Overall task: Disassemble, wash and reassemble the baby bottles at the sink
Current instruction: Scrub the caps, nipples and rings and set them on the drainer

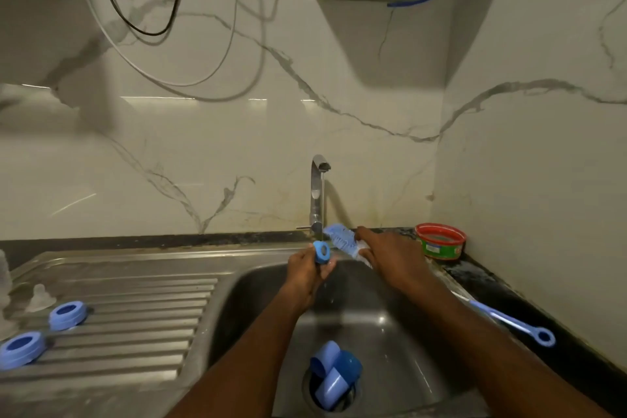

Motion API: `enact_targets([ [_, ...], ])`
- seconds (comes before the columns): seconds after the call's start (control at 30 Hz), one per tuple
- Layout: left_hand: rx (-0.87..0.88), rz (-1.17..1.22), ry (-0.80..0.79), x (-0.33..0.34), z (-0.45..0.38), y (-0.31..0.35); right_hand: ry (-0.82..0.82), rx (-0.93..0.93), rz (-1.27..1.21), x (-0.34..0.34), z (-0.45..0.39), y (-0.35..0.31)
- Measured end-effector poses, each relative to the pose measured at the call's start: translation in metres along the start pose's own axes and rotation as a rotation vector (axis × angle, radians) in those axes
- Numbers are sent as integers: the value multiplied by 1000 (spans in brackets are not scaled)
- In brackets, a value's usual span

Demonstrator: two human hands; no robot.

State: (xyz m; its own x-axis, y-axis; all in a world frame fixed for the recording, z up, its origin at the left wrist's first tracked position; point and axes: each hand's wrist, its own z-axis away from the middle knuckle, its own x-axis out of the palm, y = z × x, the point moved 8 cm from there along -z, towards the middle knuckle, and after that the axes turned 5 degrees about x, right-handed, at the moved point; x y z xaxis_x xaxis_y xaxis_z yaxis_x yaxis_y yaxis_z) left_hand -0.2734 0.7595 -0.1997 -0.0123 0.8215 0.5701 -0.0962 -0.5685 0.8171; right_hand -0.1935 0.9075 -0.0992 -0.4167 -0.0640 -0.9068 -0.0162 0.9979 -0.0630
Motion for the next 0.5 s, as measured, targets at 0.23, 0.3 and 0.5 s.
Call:
enact_targets([
  [0.23, 22, -72, -131, 1, -6, -8, -38, -47, -158, 12, 15, 2],
  [0.3, 40, -127, -173, 2, -7, -6, -3, -4, -130, 5, 13, 13],
  [0.5, 275, -558, -125, -17, -19, 8, 173, 58, -19, -9, 16, 34],
])
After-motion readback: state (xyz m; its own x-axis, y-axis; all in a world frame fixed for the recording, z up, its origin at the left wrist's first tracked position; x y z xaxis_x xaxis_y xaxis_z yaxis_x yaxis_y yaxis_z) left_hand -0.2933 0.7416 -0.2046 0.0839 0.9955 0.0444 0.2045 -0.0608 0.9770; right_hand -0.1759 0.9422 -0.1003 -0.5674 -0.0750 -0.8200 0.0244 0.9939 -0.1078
